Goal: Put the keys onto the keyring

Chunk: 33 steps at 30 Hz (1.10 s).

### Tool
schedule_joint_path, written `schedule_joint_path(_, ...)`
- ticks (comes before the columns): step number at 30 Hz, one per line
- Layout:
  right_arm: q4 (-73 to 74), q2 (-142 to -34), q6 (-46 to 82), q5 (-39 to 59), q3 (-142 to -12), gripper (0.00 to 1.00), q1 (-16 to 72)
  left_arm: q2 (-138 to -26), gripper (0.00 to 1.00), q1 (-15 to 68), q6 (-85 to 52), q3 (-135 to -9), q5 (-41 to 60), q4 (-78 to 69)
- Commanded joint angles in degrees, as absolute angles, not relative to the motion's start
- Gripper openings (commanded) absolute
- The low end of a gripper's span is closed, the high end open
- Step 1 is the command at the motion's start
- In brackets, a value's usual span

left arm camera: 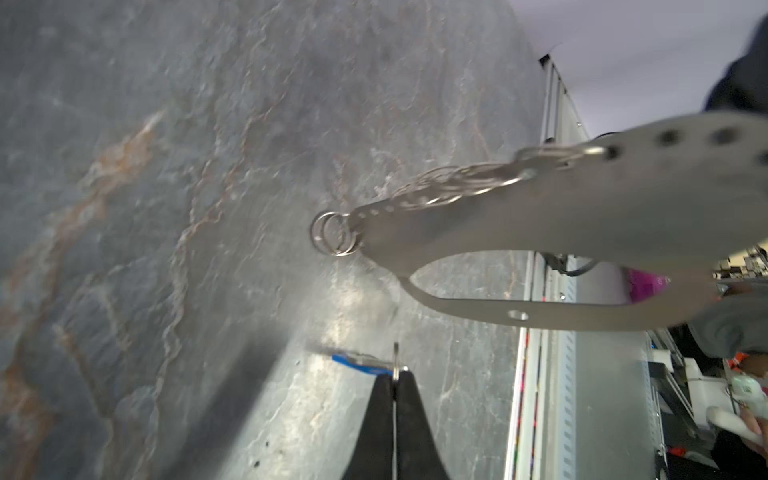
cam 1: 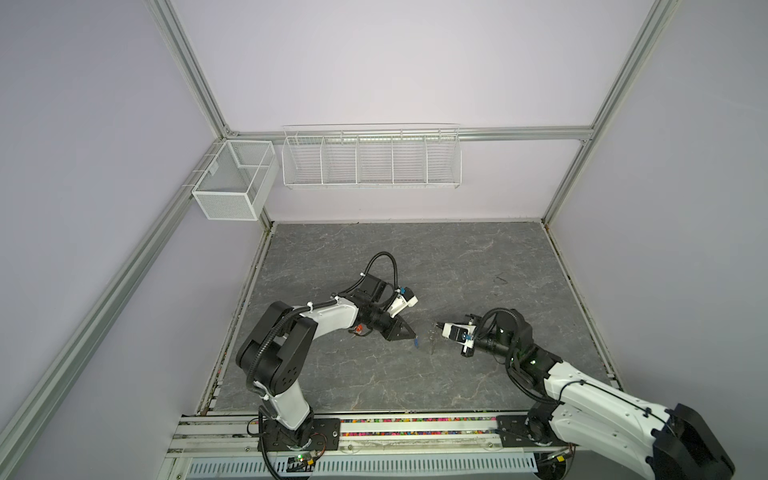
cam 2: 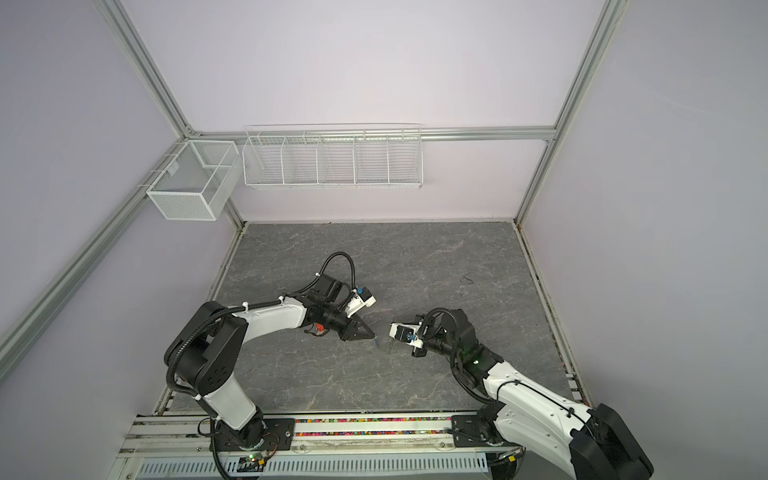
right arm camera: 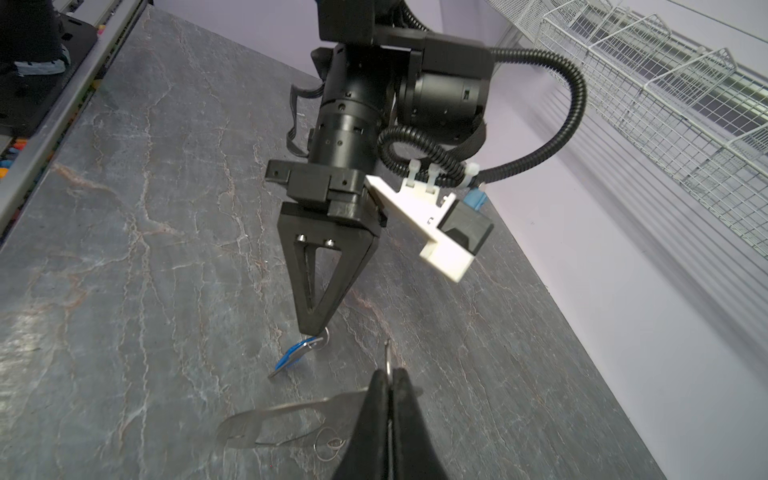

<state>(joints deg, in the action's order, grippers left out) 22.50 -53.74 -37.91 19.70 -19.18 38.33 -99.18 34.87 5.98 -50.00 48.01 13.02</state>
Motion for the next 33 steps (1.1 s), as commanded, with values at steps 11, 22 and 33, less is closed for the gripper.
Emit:
schedule_joint_path(11,22.25,-54.66,-37.00,24.23,-20.96,0.07,37.78,-81.96,0.57,35.63,6.16,-37.16,32.54,-8.04)
schedule_joint_path(22,21.54,-55.20,-36.61,26.04,-21.60,0.07,37.18,-76.97,0.40,39.88,16.93,-38.40,43.51,-15.23)
schedule_joint_path(33,20.60,-55.63,-36.21,26.59,-22.24,0.07,37.23,-80.72,0.35,40.95,22.23,-42.97,49.16,-11.21)
